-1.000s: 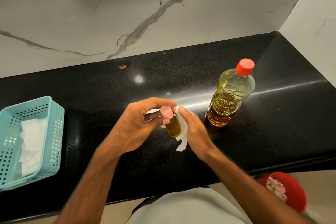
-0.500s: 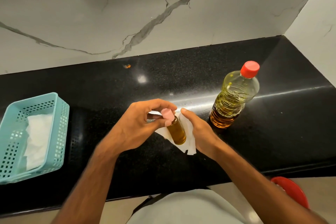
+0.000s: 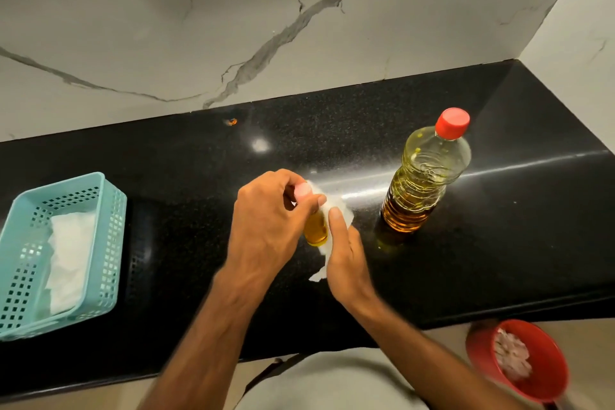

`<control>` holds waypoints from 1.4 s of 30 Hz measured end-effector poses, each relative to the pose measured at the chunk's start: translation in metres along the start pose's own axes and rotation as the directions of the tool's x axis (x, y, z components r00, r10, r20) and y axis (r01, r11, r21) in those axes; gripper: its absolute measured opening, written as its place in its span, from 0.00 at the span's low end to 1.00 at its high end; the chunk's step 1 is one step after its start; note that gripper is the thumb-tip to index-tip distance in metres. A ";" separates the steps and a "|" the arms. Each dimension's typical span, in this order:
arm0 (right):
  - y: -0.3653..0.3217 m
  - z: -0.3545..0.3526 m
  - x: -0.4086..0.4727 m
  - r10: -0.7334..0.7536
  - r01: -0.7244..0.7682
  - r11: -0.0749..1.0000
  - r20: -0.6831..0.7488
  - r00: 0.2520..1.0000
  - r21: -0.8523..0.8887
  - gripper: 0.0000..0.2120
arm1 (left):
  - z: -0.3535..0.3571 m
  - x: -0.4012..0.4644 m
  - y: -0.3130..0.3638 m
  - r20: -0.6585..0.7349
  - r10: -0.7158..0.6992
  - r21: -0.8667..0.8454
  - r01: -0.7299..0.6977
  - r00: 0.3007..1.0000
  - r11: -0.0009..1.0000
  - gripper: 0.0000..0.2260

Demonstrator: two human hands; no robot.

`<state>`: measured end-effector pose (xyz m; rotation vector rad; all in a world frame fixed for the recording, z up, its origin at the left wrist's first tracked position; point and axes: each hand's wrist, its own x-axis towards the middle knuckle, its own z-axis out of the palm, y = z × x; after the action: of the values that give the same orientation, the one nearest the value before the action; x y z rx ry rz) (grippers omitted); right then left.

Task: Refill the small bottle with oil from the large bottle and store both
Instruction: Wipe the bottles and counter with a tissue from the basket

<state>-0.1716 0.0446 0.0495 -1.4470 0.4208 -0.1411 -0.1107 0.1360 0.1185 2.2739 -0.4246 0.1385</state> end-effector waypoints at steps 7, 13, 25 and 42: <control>-0.002 0.011 0.008 -0.003 0.008 0.998 -0.074 0.997 0.066 0.13 | 0.002 0.003 0.003 -0.039 0.080 0.034 -0.079 0.996 0.996 0.06; 0.008 0.007 0.018 0.252 -0.249 0.958 -0.007 0.968 0.139 0.25 | -0.001 -0.006 -0.006 0.153 0.162 0.080 -0.175 0.975 0.981 0.10; 0.004 -0.010 0.030 0.380 -0.391 0.750 0.136 0.915 0.533 0.28 | -0.004 -0.020 -0.033 0.363 0.285 0.097 -0.340 0.887 0.936 0.13; 0.029 -0.129 0.003 0.431 -0.381 0.658 0.090 0.898 0.650 0.21 | 0.029 -0.001 -0.113 0.259 -0.010 -0.040 0.021 0.966 0.999 0.11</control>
<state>-0.2204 -0.0724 0.0123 -0.6193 0.6712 0.0290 -0.0736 0.1854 0.0189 2.2605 -0.5394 -0.1773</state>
